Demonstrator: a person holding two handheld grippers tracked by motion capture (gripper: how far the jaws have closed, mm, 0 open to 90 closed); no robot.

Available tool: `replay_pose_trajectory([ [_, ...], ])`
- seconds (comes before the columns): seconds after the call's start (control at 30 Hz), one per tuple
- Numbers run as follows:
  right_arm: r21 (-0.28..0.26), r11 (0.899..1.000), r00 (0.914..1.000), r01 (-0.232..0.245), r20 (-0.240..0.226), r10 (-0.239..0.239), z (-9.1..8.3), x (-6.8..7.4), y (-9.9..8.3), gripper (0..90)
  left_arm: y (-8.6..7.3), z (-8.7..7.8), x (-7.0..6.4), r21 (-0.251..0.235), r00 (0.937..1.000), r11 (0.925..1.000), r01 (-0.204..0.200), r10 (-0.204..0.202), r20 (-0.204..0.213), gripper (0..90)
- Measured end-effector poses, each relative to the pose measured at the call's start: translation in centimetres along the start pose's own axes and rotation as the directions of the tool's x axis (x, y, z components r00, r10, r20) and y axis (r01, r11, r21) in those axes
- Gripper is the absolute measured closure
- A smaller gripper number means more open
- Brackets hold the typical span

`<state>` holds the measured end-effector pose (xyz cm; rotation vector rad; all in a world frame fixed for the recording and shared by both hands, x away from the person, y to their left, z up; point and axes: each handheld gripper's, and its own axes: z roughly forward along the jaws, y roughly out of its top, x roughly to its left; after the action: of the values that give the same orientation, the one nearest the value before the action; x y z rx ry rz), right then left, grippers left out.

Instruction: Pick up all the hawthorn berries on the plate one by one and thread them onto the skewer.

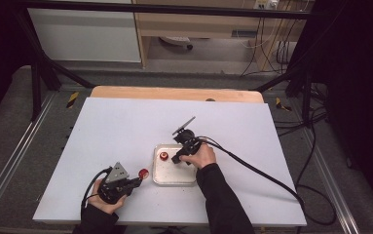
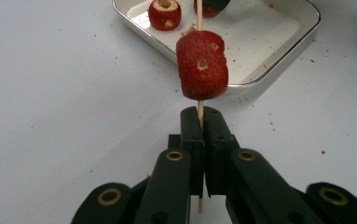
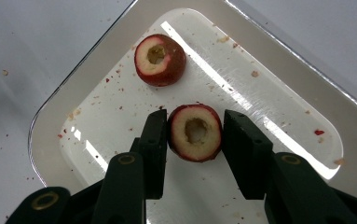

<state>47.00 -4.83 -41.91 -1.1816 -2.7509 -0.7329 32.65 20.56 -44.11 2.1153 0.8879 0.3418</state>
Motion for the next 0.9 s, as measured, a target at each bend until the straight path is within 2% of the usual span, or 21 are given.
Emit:
replay_pose_trajectory([
  [0.17,-0.027,1.000,0.9999,-0.012,-0.002,0.012,-0.7,0.1,0.1,61.9,0.0,0.0,0.0,-0.002,1.0000,1.0000,-0.001,0.001,-0.002,87.9],
  [0.2,-0.035,0.999,0.9996,-0.028,-0.007,0.027,-0.9,0.3,0.1,61.9,0.0,0.0,-0.1,-0.002,1.0000,1.0000,-0.002,0.002,-0.001,87.9],
  [0.57,-0.098,0.995,0.9996,-0.027,-0.005,0.027,-2.6,0.9,-0.6,62.1,0.0,0.0,-0.2,-0.004,1.0000,1.0000,-0.005,0.005,-0.003,87.9],
  [0.8,-0.164,0.985,0.9983,-0.048,-0.039,0.042,-3.4,0.7,-1.8,62.1,0.0,0.1,-0.3,-0.005,1.0000,1.0000,-0.006,0.006,-0.004,87.9],
  [0.9,-0.201,0.977,0.9962,-0.070,-0.065,0.058,-3.7,0.4,-2.6,62.2,0.1,0.1,-0.4,-0.004,1.0000,1.0000,-0.006,0.006,-0.004,87.9],
])
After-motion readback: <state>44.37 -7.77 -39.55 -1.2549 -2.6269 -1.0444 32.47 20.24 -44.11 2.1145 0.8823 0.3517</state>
